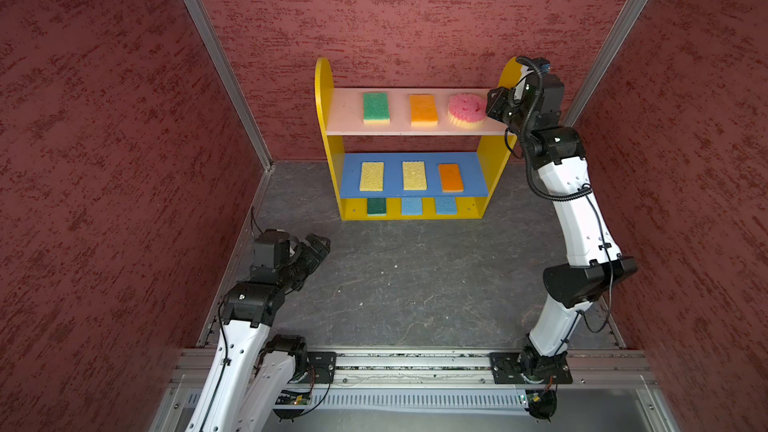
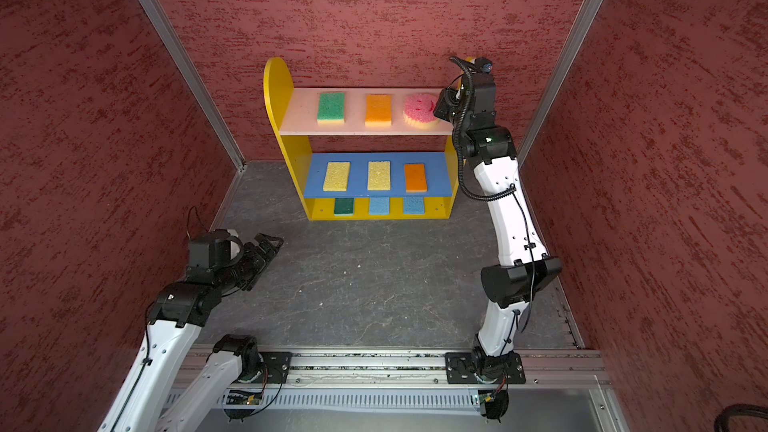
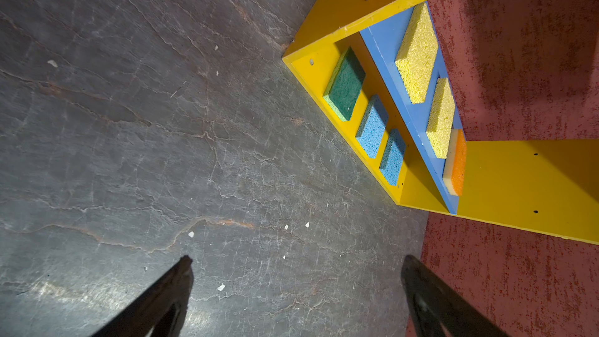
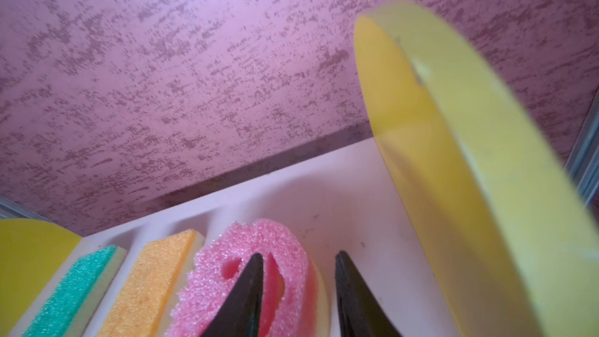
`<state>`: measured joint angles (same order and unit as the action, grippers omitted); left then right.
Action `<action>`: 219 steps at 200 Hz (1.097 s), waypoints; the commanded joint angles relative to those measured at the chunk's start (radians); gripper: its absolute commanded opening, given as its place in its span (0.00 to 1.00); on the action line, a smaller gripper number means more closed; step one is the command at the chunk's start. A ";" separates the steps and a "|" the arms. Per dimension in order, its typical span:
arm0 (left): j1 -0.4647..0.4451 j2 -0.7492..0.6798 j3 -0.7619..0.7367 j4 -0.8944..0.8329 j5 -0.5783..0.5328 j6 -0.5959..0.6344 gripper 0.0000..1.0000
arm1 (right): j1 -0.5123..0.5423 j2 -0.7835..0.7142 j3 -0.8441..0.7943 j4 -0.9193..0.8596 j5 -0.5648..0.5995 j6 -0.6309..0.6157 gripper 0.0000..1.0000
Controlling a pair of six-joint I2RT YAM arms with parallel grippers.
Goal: Place and organize the cleaning sponges onto the shelf
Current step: 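Open the right gripper and release the pink sponge on the board, then withdraw the right gripper back from the shelf toward the robot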
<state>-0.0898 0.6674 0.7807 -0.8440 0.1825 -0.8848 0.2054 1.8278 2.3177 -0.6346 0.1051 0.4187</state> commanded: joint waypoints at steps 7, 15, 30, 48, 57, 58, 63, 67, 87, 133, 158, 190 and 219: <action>0.007 -0.012 -0.011 0.028 0.007 0.000 1.00 | -0.004 -0.049 0.023 -0.006 -0.040 0.010 0.39; 0.006 -0.012 -0.011 0.028 0.007 0.001 1.00 | -0.002 -0.054 0.023 -0.008 -0.066 0.016 0.38; 0.006 -0.011 -0.015 0.035 0.010 -0.002 1.00 | 0.003 -0.063 0.023 -0.012 -0.105 0.022 0.26; 0.007 -0.009 -0.019 0.039 0.017 -0.006 1.00 | 0.021 -0.068 0.023 -0.019 -0.140 0.025 0.10; 0.006 -0.008 -0.020 0.042 0.021 -0.008 1.00 | 0.032 -0.071 0.024 -0.021 -0.155 0.023 0.04; 0.006 -0.008 -0.020 0.042 0.020 -0.008 1.00 | 0.034 -0.070 0.024 -0.021 -0.155 0.022 0.03; 0.007 -0.010 -0.020 0.042 0.021 -0.008 1.00 | 0.042 -0.070 0.023 -0.022 -0.158 0.020 0.00; 0.007 -0.010 -0.020 0.040 0.020 -0.009 1.00 | 0.049 -0.070 0.024 -0.023 -0.159 0.019 0.00; 0.007 -0.014 -0.020 0.037 0.021 -0.010 1.00 | 0.087 -0.068 0.026 -0.028 -0.166 0.009 0.00; 0.007 -0.026 -0.019 0.026 0.016 -0.012 1.00 | 0.166 -0.017 0.068 -0.068 -0.144 -0.022 0.00; 0.006 -0.026 -0.020 0.023 0.016 -0.012 1.00 | 0.186 0.011 0.082 -0.074 -0.118 -0.034 0.00; 0.006 -0.026 -0.017 0.016 0.011 -0.008 1.00 | 0.187 0.048 0.101 -0.089 -0.083 -0.035 0.00; 0.008 -0.022 -0.015 0.017 0.009 -0.006 1.00 | 0.187 0.076 0.112 -0.098 -0.053 -0.043 0.00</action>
<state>-0.0898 0.6476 0.7689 -0.8299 0.2008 -0.8928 0.3912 1.8809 2.3966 -0.7048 -0.0010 0.3950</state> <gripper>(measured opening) 0.996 0.041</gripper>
